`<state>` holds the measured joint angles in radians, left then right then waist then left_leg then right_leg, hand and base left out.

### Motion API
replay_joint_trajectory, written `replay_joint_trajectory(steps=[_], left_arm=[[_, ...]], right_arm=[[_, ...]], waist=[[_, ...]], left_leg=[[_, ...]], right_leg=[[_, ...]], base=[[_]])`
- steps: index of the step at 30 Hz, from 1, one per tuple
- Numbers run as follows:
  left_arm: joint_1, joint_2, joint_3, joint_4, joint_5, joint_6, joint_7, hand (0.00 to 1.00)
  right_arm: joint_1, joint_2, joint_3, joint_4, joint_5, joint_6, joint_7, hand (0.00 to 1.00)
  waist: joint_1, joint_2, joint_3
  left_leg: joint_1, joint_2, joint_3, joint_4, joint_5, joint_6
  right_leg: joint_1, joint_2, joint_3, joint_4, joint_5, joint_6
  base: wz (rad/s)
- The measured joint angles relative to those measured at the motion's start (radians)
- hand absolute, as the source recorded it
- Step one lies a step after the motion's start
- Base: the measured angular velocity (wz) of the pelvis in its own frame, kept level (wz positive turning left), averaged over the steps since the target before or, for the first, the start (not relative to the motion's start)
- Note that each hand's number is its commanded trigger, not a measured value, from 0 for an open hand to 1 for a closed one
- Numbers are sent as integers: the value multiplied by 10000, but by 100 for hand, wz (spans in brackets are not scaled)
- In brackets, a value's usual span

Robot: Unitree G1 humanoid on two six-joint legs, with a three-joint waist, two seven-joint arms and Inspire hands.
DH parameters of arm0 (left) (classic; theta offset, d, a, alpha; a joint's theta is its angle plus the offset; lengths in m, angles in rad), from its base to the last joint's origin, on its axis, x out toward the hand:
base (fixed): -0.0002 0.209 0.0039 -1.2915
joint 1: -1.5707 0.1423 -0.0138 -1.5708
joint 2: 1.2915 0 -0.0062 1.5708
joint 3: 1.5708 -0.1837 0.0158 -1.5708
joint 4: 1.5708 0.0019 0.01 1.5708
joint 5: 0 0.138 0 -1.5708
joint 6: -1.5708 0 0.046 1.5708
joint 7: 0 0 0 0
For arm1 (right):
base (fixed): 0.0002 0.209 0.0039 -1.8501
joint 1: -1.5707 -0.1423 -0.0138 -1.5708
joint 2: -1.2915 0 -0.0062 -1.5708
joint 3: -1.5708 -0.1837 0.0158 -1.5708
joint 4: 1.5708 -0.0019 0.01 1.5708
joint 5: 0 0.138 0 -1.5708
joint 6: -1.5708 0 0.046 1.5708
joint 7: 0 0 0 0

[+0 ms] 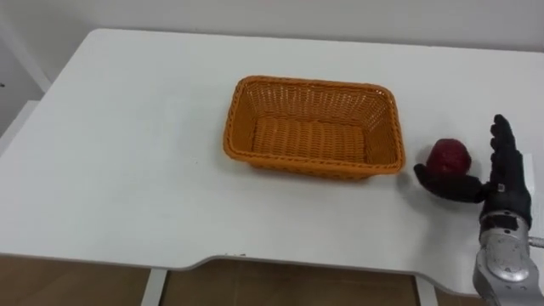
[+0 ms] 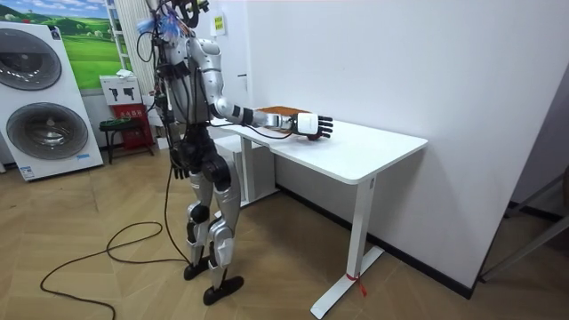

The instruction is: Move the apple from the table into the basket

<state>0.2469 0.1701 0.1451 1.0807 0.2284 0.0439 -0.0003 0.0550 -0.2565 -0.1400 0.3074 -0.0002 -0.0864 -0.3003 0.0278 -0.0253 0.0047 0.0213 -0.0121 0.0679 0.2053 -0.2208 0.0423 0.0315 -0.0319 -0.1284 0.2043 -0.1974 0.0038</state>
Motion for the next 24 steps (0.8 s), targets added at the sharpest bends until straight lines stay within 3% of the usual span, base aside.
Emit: replay_joint_trajectory(steps=[3, 4, 5, 6, 7, 12, 15, 24], left_arm=[[8, 3, 10, -3, 70, 20, -164, 0], [12, 3, 30, -4, 84, 28, -191, 0], [28, 5, 45, -6, 87, 66, -222, 0], [35, 9, 53, -7, 88, 104, -254, 0], [41, 22, 58, -12, 100, 205, -312, 0], [61, 151, 78, -11, 96, 339, -410, 0], [64, 207, 94, -14, 99, 380, -513, 0], [66, 252, 171, -13, 115, 393, -603, 0]], right_arm=[[-328, -228, -17, 861, -5, 60, 275, 0], [-378, -250, -35, 1034, -14, 200, 371, 9], [-400, -251, -32, 1104, -53, 211, 433, 53], [-431, -251, -32, 1121, -51, 217, 460, 60], [-519, -257, -37, 1213, -50, 224, 542, 100], [-915, -357, -500, 1882, -52, 231, 731, 100], [-963, -664, -541, 2042, -46, 244, 753, 100], [-995, -670, -791, 2215, -82, 245, 1061, 100]], waist=[[15, -95, -20], [32, -122, -34], [47, -138, -39], [46, -142, -41], [22, -155, -49], [-47, -214, -54], [-14, -188, -39], [-15, -175, -42]], left_leg=[[64, -6, -3, -5, 0, 0], [69, -5, -5, -8, 1, -1], [74, -3, -8, -12, 1, -1], [77, -3, -9, -13, 1, -1], [81, -4, -53, -11, 1, -1], [204, -9, -172, 3, 1, -1], [264, -4, -170, 2, 1, -1], [247, -7, -251, 95, 2, -5]], right_leg=[[38, 0, -29, -11, 0, 0], [43, 2, -29, -11, 0, 0], [45, 2, -37, -16, 0, 0], [47, 1, -36, -20, 0, 0], [57, -6, -61, -35, 0, 0], [287, -13, -174, -186, 28, -1], [357, -7, -148, -176, 28, -1], [390, -13, -245, -156, 33, -10]], base=[[1], [0], [0], [0], [5], [4], [0], [1]])
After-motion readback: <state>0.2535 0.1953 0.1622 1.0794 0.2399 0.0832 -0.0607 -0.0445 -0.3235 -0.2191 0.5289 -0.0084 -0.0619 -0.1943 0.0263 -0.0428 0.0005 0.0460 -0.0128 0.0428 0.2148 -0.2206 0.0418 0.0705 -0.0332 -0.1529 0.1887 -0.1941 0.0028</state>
